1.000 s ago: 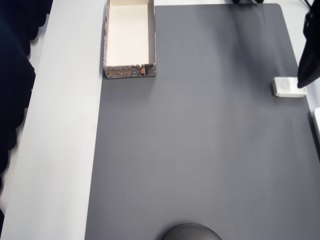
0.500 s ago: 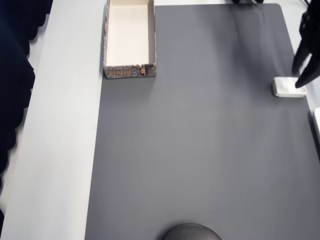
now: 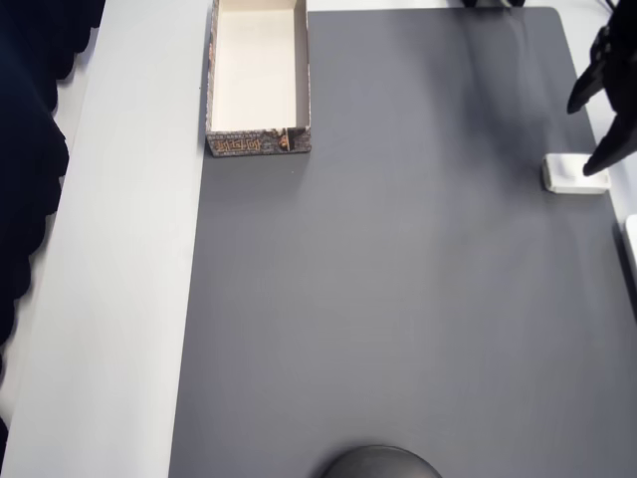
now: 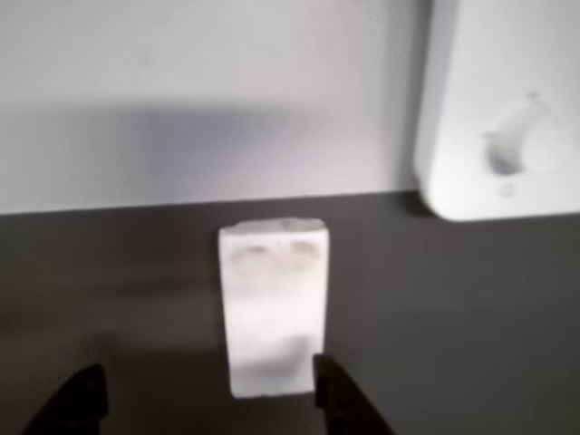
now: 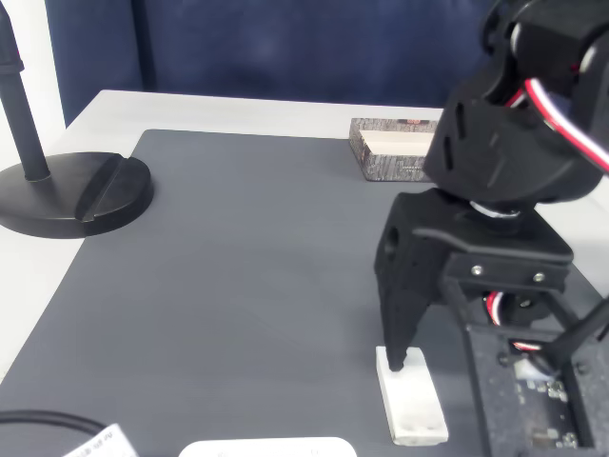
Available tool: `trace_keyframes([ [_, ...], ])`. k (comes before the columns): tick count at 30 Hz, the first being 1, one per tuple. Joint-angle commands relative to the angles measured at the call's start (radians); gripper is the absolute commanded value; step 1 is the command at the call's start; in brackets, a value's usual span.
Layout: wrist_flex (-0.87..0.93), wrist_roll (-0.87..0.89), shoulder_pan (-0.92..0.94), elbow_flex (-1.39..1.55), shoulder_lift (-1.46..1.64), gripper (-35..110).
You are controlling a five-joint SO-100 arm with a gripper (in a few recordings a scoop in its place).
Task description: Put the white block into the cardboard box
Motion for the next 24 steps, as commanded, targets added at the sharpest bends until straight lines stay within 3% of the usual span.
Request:
trace_keyframes([
  [1, -0.003, 0.026, 0.015, -0.087, -0.012, 33],
  [24, -0.075, 0.041, 0.005, -0.147, -0.124, 32],
])
